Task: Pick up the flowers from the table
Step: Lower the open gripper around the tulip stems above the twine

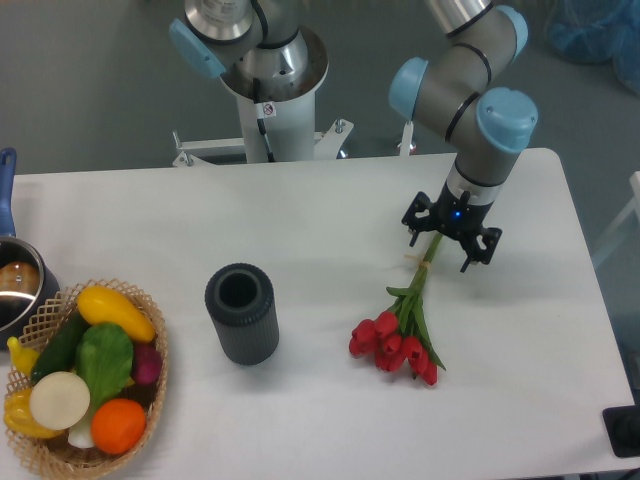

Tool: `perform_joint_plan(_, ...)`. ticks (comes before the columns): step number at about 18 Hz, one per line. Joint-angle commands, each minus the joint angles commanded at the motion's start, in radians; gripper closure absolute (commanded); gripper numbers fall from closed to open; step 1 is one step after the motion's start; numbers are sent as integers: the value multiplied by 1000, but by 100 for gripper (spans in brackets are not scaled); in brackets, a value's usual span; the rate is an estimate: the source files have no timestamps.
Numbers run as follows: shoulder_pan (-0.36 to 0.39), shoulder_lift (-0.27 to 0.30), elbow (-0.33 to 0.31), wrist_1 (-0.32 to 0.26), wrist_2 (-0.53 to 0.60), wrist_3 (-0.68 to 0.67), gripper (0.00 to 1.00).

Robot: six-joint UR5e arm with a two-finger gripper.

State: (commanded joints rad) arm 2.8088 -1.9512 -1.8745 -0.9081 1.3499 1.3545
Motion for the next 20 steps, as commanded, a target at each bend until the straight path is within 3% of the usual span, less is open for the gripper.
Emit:
perform_joint_plan(17,-35,-58,18,18,-8,-69,0)
perform_joint_plan(19,-37,-63,18,21,-6,-69,6)
perform_joint_plan(20,-37,-66,18,21,-6,-69,17)
